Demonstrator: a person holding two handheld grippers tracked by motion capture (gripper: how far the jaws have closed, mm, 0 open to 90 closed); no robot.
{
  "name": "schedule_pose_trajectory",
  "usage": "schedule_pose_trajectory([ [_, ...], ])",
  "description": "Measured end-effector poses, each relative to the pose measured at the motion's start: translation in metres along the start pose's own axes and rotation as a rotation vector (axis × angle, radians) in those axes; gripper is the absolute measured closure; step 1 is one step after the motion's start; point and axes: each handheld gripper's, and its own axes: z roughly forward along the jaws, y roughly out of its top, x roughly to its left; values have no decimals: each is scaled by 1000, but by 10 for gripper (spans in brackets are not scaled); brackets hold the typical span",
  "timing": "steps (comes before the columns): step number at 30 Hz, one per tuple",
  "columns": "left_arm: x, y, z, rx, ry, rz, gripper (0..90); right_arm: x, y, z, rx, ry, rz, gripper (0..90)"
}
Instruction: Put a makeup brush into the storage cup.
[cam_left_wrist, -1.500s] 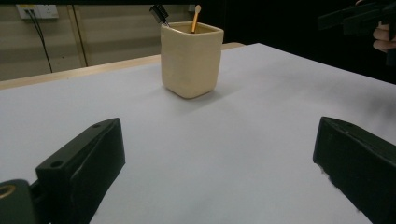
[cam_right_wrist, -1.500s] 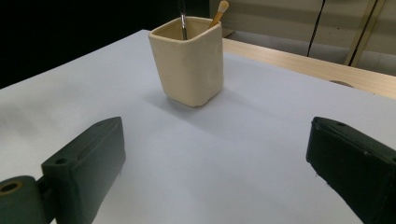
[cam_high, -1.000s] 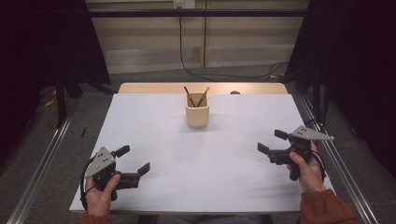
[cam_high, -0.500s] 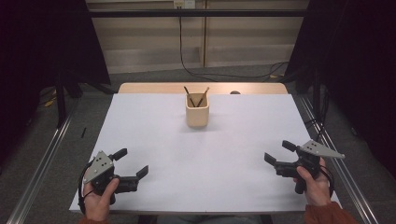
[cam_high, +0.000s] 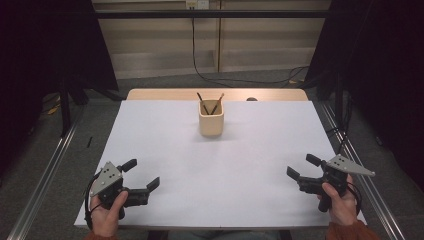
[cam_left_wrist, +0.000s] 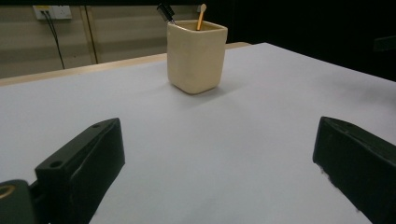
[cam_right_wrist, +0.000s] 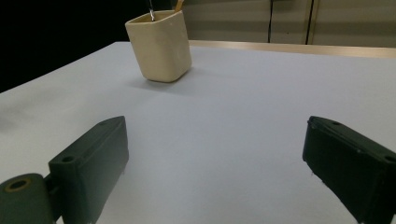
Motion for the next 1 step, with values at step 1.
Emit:
schedule_pose_trajectory([
  [1,1,0,1,5,-5,7,21,0,0,0,-1,0,-3,63],
])
